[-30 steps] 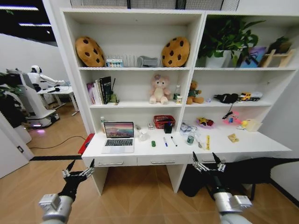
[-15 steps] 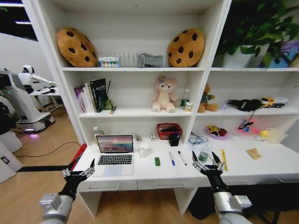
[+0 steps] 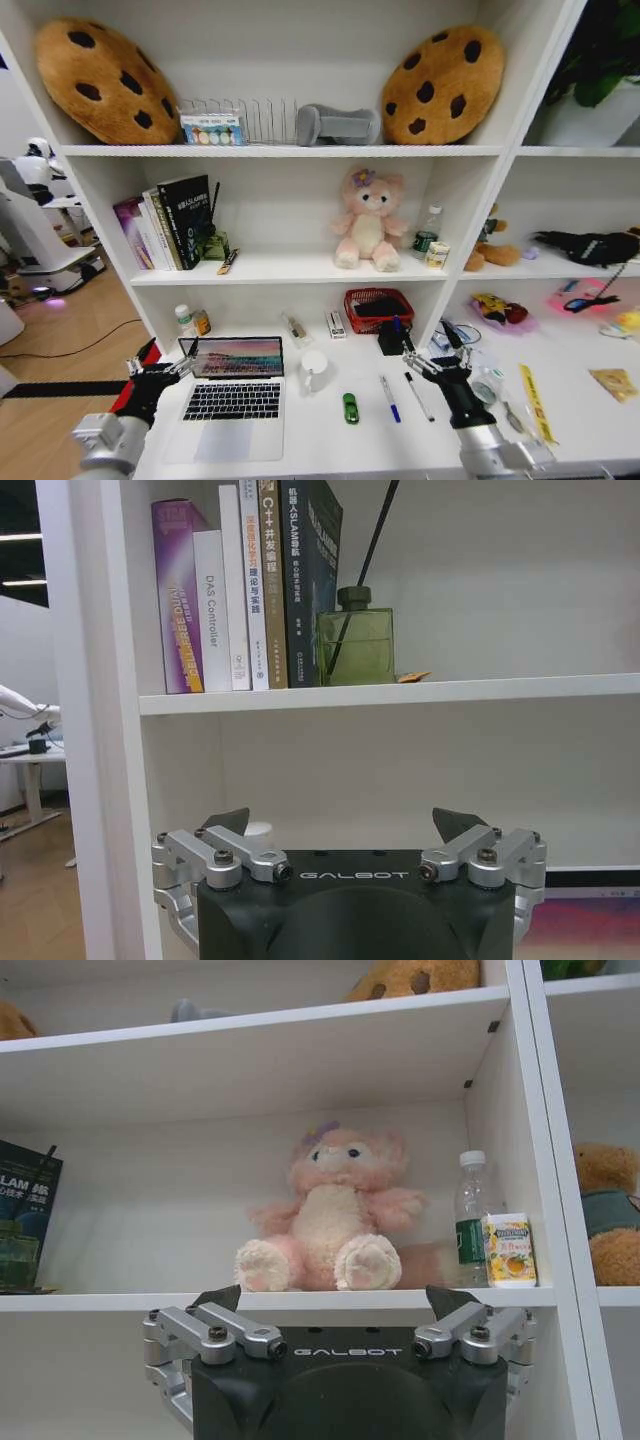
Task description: Organize the objects on the table.
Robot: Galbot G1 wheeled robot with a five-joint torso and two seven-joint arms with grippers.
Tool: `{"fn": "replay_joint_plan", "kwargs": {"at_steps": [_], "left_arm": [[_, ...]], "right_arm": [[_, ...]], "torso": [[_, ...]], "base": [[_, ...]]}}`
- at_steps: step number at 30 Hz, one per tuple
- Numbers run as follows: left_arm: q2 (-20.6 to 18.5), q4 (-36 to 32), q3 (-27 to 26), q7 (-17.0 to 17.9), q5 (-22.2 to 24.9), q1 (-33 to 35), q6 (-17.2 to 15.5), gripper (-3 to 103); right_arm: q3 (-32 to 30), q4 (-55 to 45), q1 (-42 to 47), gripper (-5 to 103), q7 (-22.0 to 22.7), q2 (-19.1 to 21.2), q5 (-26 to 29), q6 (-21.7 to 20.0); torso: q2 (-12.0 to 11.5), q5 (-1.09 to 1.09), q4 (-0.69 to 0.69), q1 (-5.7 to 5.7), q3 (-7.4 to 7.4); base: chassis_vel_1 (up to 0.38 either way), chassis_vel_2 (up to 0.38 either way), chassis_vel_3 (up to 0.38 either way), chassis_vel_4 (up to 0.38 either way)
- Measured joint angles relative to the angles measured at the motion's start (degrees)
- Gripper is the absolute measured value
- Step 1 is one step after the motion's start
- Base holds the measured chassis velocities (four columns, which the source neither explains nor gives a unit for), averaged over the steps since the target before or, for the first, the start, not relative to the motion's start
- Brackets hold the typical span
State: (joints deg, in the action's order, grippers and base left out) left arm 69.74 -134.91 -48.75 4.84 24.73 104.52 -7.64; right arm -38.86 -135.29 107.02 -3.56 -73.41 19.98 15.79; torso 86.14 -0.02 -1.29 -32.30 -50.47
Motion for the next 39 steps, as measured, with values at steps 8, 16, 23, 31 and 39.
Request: {"fn": "replay_joint_plan", "kwargs": {"at_steps": [8, 16, 23, 31, 39], "left_arm": [[-3.4, 1.3, 0.3, 0.0, 0.8, -1.3, -0.3, 100], [-12.9, 4.0, -0.5, -1.7, 5.6, -4.9, -0.4, 86], [-23.3, 6.9, -0.9, -4.3, 8.1, -6.2, -0.3, 57], [-35.1, 13.7, -1.8, -9.3, 5.5, -9.0, 0.4, 30], [-42.5, 19.8, 0.2, -16.4, 3.4, -13.6, 2.5, 8]], "right_arm": [[-1.0, 2.2, -2.5, 100, 1.2, 1.5, 1.8, 0.3], [-1.0, 4.4, -2.9, 100, 1.3, 1.4, 2.0, 0.9], [-1.0, 6.7, -4.2, 100, 1.3, 1.7, 2.7, 0.8], [-2.7, 9.6, -5.1, 100, 0.8, 2.7, 2.3, 1.0], [-3.1, 11.6, -5.5, 100, 0.6, 2.6, 1.8, 1.9]], "torso": [[0.0, 0.01, 0.01, 0.05, 0.01], [0.0, 0.01, -0.01, -0.06, -0.02], [0.0, 0.01, 0.0, -0.04, -0.02], [0.0, 0.0, 0.0, -0.04, -0.02], [0.0, 0.01, 0.0, -0.04, -0.02]], "base": [[0.058, -0.058, -0.037, 0.045], [0.0, 0.0, 0.0, 0.0], [0.0, 0.0, 0.0, 0.0], [0.0, 0.0, 0.0, 0.0], [0.0, 0.0, 0.0, 0.0]]}}
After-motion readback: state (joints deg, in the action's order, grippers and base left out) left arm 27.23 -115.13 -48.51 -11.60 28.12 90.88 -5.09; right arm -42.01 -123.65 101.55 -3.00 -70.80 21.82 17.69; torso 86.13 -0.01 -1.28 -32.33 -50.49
